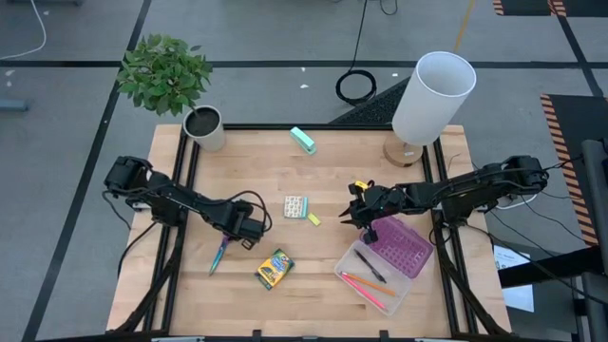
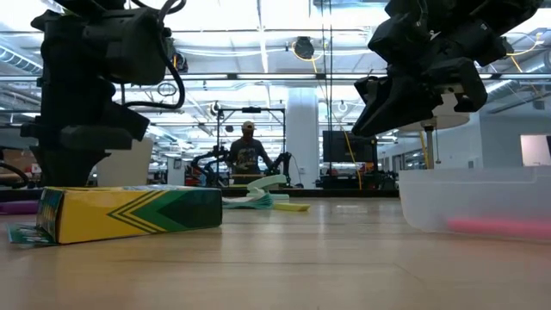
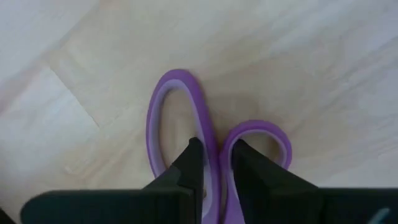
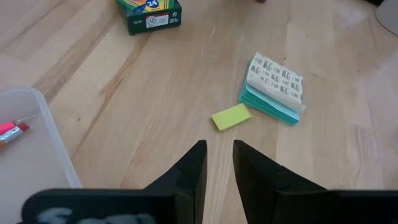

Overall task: Pack school essentials
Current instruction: Put the violet scissors into the violet supply box

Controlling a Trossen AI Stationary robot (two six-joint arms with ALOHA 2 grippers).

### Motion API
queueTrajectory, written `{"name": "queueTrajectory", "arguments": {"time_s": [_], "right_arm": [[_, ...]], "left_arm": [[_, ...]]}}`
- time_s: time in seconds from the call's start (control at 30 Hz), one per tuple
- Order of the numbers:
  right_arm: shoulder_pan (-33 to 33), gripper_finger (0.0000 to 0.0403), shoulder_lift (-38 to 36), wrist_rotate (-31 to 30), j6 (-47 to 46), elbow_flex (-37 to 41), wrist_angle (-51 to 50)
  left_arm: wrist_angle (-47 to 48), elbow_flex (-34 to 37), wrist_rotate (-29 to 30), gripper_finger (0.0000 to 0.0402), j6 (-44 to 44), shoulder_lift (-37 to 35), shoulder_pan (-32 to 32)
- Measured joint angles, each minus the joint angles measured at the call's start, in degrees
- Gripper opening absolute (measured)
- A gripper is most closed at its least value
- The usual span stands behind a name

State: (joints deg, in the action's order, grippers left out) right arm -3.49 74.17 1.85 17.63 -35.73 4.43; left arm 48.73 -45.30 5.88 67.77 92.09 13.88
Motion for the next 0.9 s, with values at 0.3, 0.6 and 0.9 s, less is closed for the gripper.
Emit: {"name": "queueTrajectory", "arguments": {"time_s": [0.3, 0.6, 0.9], "right_arm": [[0.00, 0.0070, 0.00, -0.07, 0.04, 0.00, 0.00], [0.00, 0.0070, 0.00, -0.18, 0.07, 0.00, 0.11], [0.00, 0.0070, 0.00, -0.22, -0.62, 0.00, 0.70]], "left_arm": [[0.19, -0.74, 0.25, 0.0078, -0.61, 0.06, -0.01], [1.98, -6.73, 5.90, 0.0077, -5.36, -0.38, -0.15], [2.18, -12.97, 15.07, 0.0074, -12.01, -4.27, -0.63]]}}
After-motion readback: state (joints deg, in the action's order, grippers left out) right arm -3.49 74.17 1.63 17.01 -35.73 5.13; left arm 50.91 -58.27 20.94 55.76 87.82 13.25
